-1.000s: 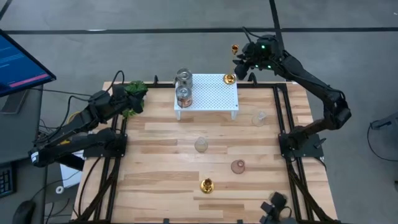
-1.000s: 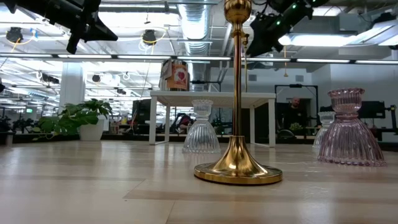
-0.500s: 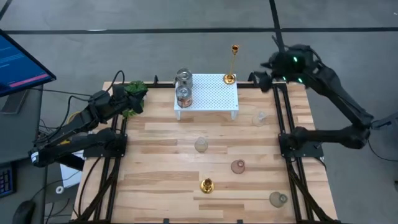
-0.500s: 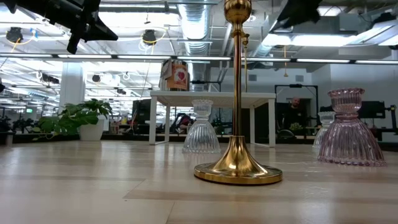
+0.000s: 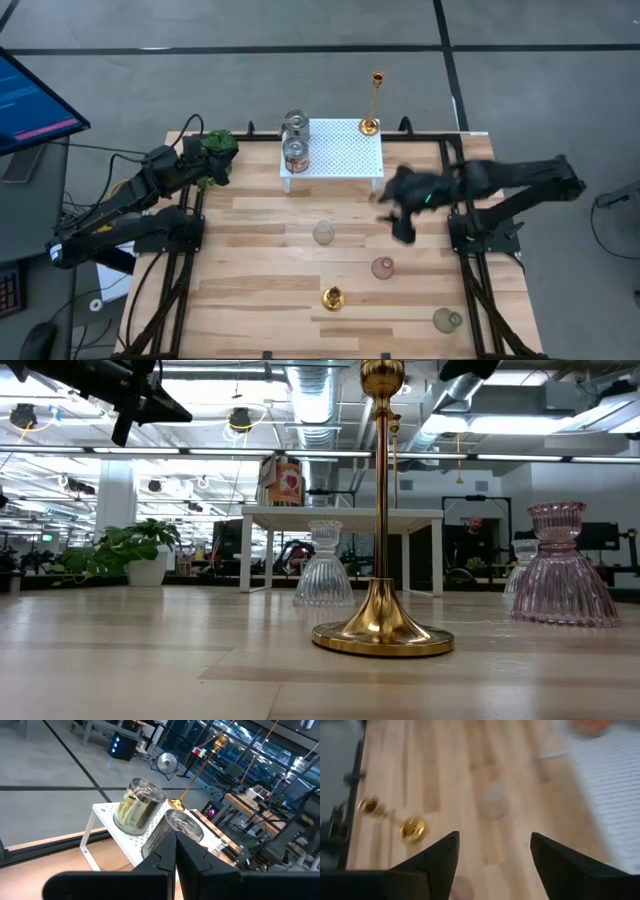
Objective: Pick & Place candle stick holders
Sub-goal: Put the gold candle holder on the shelf
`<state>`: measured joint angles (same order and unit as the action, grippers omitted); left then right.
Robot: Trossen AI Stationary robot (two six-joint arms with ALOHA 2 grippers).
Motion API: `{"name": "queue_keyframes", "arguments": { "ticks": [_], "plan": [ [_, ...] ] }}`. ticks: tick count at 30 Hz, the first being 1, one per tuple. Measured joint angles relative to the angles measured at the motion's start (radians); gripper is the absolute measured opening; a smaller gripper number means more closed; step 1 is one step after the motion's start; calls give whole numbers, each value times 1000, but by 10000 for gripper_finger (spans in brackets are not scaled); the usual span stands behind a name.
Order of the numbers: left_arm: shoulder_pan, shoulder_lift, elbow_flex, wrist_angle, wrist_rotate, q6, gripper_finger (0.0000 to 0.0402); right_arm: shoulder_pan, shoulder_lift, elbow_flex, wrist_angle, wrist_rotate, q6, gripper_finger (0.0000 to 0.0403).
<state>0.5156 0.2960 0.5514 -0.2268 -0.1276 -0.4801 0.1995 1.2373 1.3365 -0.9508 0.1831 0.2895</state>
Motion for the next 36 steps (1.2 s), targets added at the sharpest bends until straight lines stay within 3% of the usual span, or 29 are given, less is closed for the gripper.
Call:
{"name": "queue_keyframes", "arguments": {
  "ticks": [5, 10, 15, 27, 36],
  "plan": [
    [0, 0, 0, 0, 3, 0, 6, 101, 155, 0, 57, -7, 45, 267],
    [0, 0, 0, 1, 3, 1, 6, 144, 294, 0, 209, -60, 48, 297],
    [0, 0, 0, 2, 40, 3, 6, 182, 405, 0, 255, -89, 68, 311],
    [0, 0, 0, 3, 98, 4, 6, 263, 566, 0, 420, -110, 120, 312],
    [0, 0, 0, 4, 127, 4, 6, 271, 599, -2, 481, -107, 120, 312]
  ]
}}
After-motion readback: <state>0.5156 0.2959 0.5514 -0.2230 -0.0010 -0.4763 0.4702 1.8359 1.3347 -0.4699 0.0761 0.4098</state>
